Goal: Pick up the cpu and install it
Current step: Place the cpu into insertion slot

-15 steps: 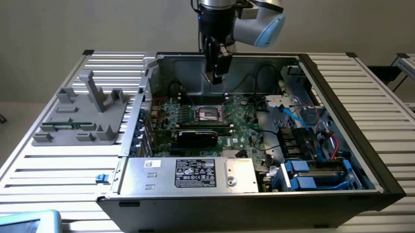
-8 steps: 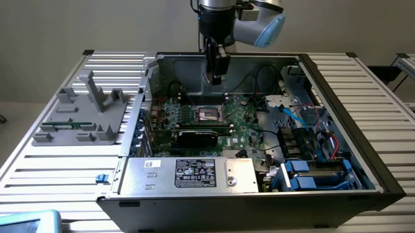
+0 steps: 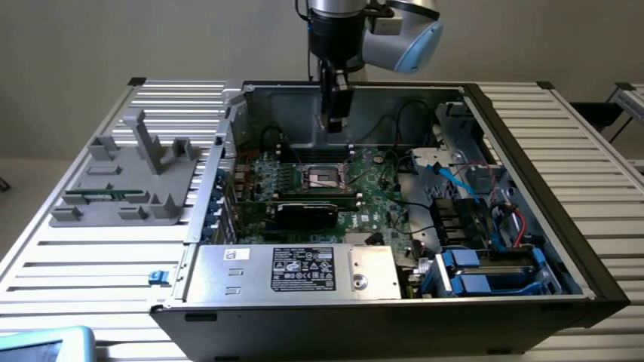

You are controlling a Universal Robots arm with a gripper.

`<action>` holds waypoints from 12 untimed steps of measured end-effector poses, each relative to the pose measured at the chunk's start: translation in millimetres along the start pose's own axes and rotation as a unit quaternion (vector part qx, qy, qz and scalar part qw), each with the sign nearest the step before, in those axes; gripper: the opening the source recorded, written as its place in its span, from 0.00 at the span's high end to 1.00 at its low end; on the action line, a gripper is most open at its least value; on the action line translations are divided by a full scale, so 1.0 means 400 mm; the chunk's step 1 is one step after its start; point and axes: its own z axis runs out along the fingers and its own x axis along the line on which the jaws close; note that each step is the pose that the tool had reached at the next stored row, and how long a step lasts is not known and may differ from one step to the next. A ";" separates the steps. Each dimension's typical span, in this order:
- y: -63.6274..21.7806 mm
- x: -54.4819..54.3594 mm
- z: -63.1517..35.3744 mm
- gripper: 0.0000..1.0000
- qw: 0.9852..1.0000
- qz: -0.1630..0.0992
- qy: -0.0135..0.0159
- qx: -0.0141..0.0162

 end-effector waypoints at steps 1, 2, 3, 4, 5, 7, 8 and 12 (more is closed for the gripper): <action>0.000 0.000 0.002 0.44 1.000 0.008 0.000 0.000; 0.000 0.000 0.004 0.44 1.000 0.015 0.000 0.000; 0.000 0.000 0.007 0.44 1.000 0.020 0.000 0.000; 0.000 0.000 0.009 0.44 1.000 0.023 0.000 0.000; -0.001 0.000 0.013 0.44 1.000 0.025 0.000 0.000; -0.002 -0.002 0.020 0.44 1.000 0.027 0.000 -0.001; -0.003 -0.003 0.023 0.44 1.000 0.028 0.000 -0.001; -0.005 -0.014 0.037 0.44 0.999 0.032 -0.001 -0.001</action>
